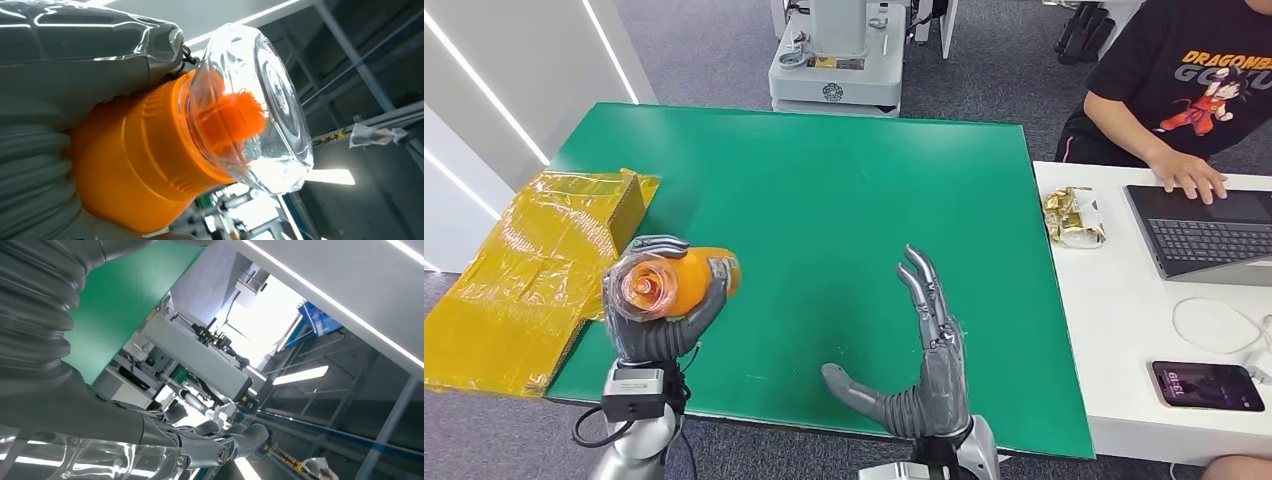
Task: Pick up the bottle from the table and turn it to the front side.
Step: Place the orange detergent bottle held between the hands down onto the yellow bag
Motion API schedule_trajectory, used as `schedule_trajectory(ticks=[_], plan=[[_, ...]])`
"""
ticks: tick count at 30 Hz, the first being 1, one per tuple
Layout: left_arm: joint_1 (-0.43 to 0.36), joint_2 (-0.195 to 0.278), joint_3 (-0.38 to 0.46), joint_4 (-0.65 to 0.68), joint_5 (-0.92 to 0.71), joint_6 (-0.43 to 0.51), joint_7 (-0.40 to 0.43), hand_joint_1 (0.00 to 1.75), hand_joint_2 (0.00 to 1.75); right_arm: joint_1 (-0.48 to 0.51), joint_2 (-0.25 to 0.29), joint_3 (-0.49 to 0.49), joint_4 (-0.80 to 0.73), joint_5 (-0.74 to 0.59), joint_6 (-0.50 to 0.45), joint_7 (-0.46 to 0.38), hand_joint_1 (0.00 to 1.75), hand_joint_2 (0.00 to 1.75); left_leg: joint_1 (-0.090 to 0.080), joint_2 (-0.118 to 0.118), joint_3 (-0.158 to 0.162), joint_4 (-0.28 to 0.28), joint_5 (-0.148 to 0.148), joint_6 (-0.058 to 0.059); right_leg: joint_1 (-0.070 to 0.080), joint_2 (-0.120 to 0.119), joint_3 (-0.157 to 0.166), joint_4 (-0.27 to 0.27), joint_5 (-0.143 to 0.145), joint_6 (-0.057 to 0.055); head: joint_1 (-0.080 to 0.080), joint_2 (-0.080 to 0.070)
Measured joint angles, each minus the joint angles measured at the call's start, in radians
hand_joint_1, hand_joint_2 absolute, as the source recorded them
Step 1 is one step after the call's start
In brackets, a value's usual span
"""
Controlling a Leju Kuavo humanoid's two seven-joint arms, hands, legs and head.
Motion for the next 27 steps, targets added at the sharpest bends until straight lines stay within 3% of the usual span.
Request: schedule_trajectory(ticks=[6,14,19,22,27], plan=[[0.003,0.09,0.018,-0.014,-0.231,0.059,0.104,1.75,1.75,0.037,0.0,0.0,-0.045,-0.004,-0.016,-0.004,0.0,1.75,0.0,0.0,0.0,-0.001,0.0,0.0,0.0,0.0,0.0,0.0,0.0,0.0,0.0,0.0],[-0.006,0.234,0.067,0.019,-0.331,0.016,0.214,1.75,1.75,0.053,0.0,0.0,-0.085,-0.025,0.0,-0.007,0.0,1.75,0.0,0.002,0.001,-0.001,0.001,-0.001,0.0,0.002,-0.001,0.0,0.0,-0.001,0.0,0.0],[-0.023,0.303,0.096,0.067,-0.568,0.004,0.318,1.75,1.75,0.053,0.0,-0.001,-0.098,-0.042,0.017,-0.008,0.0,1.75,0.0,0.001,0.001,-0.001,0.001,-0.001,0.0,0.001,-0.001,0.0,0.0,-0.001,0.0,0.0],[-0.048,0.345,0.098,0.113,-0.696,-0.038,0.372,1.75,1.75,0.052,0.0,-0.001,-0.101,-0.054,0.028,-0.011,0.0,1.75,0.0,0.001,0.001,-0.001,0.001,-0.001,0.0,0.001,-0.001,0.0,0.0,-0.001,0.0,0.0],[-0.112,0.391,0.092,0.24,-0.696,-0.184,0.379,1.75,1.75,0.051,-0.001,-0.001,-0.101,-0.077,0.051,-0.022,0.0,1.75,0.0,0.002,0.001,-0.001,0.001,-0.001,0.0,0.001,-0.001,0.0,0.0,-0.001,0.0,0.0]])
